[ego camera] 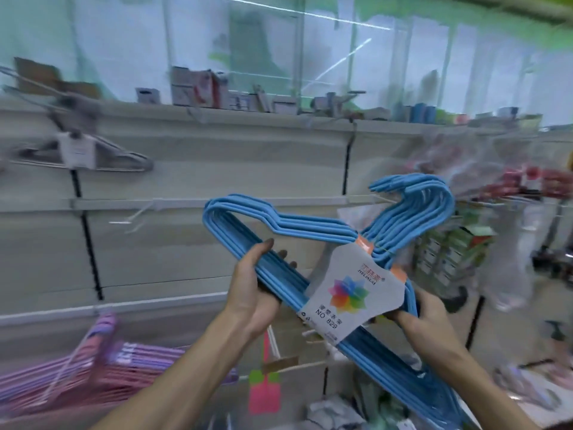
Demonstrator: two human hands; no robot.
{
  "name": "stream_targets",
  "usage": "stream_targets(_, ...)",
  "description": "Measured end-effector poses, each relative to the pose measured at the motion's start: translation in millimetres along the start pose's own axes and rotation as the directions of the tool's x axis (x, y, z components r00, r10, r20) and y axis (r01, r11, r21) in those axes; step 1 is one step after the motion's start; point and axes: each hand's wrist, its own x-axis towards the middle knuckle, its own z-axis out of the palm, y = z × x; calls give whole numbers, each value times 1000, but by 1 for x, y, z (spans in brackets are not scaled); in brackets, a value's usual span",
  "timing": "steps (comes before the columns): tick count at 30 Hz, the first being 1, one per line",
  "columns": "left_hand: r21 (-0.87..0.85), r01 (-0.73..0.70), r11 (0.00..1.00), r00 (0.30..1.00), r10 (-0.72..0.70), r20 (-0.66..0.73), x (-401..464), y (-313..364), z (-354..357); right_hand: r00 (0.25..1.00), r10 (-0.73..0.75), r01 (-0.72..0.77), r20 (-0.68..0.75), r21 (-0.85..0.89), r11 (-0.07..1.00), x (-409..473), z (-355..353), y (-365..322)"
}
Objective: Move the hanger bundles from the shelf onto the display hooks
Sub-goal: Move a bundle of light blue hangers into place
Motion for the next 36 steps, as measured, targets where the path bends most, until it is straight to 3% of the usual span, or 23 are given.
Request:
stream_targets(9, 8, -269, 963, 957, 269, -112, -50, 118, -80, 968, -129, 130, 213, 9, 991, 9, 119, -48)
stream_targets(17, 21, -365, 931, 899, 359, -252, -83, 205, -164, 916, -180, 187, 359, 17, 982, 3, 218, -81)
stream_targets(24, -56, -308, 950, 895, 270, -354, -76, 244, -236, 887, -160, 217, 434, -84, 973, 7, 280, -91)
stream_targets(36, -198, -210, 957, 907, 115, -406, -23, 237, -306, 864, -101, 250, 493, -245, 937, 47, 323, -85)
